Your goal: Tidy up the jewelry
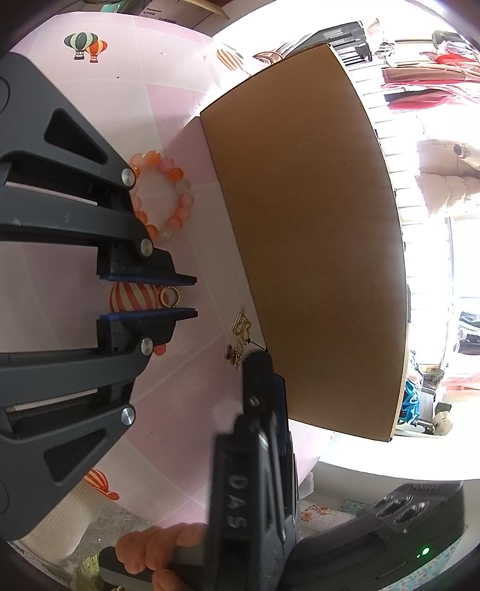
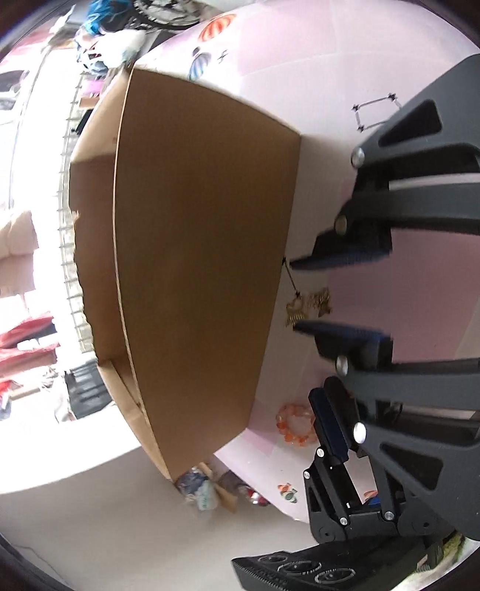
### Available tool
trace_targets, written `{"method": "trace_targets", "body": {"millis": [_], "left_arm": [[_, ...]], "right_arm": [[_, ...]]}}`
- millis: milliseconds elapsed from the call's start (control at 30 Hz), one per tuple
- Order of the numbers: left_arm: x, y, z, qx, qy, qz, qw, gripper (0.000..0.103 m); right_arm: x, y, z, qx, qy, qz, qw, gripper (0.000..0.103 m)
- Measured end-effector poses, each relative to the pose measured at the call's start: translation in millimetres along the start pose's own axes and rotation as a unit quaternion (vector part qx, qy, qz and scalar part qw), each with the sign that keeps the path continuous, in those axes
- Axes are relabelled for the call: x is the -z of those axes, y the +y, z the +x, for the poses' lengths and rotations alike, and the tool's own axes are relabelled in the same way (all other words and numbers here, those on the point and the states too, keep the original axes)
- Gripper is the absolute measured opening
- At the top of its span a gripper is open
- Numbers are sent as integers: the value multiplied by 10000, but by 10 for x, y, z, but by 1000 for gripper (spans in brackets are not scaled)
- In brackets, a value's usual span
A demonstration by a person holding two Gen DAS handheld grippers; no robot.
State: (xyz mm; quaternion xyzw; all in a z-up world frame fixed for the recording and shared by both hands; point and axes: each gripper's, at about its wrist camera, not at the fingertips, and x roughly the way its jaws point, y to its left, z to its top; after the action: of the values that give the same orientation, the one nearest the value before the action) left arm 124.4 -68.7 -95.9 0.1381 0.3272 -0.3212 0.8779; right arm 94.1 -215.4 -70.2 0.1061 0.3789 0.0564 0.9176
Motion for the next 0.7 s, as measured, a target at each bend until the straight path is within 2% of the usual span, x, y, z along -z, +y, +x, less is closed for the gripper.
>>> {"method": "trace_targets", "body": {"millis": [167, 300, 367, 400, 700], "left_arm": [[-9, -5, 4, 2, 0, 0, 10000, 11], [5, 4, -7, 3, -1, 0, 10000, 11], [-6, 1, -6, 1, -2, 0, 10000, 11], [-2, 5, -12, 0, -4, 0, 10000, 11], [-8, 3, -8, -1, -4, -2, 10000, 11]], "right_arm": [[-15, 122, 130, 212, 209, -348, 9989, 30], [21, 231, 168, 573, 272, -738, 9952, 12], [6, 203, 167, 521, 315, -602, 9963, 11], [3, 187, 159, 535, 292, -553, 9966, 5], [-16, -82, -39, 25, 99, 308, 9995, 4]]}}
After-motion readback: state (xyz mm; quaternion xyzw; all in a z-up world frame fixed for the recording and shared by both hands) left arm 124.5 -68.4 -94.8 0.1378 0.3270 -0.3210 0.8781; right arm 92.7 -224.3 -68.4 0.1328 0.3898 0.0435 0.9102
